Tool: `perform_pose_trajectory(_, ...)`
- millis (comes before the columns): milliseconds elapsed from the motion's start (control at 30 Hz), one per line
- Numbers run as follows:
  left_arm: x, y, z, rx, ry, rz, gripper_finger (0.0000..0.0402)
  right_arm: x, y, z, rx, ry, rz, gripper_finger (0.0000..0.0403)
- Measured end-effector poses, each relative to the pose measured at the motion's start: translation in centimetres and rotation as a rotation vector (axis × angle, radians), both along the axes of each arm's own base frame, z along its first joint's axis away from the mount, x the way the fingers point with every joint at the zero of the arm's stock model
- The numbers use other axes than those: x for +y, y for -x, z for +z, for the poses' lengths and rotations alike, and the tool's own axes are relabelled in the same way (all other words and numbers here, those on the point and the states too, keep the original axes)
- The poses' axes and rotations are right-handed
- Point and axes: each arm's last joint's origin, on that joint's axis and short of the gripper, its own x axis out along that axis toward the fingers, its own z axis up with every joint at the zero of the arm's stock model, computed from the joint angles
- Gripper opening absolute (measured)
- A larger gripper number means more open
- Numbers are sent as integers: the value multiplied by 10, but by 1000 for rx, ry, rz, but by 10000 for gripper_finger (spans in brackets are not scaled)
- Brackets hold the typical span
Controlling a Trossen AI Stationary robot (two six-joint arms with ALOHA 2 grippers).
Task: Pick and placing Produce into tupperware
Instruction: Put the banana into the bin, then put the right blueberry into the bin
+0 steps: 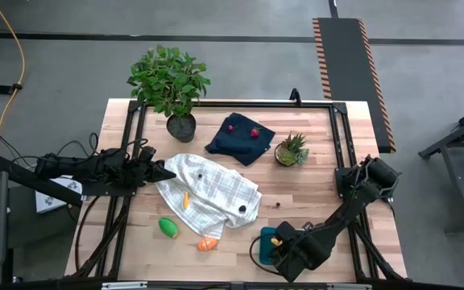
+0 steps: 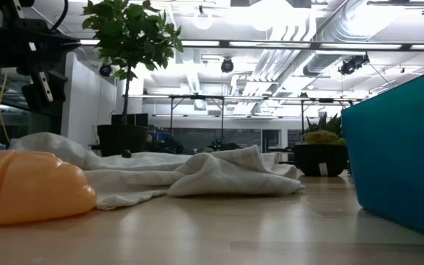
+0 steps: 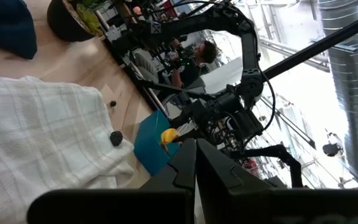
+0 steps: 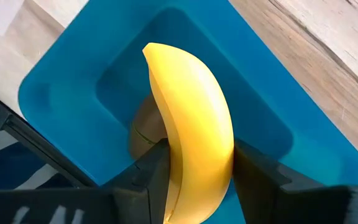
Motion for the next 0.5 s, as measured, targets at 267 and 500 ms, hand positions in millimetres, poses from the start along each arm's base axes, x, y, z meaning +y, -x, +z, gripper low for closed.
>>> perform_pose_trajectory(267, 0, 0, 0, 0, 0, 0, 1, -1, -1, 0, -10, 12, -2, 163)
perform_pose_trajectory(500, 0, 0, 0, 0, 0, 0, 1, -1, 0, 0, -7, 17, -3, 212)
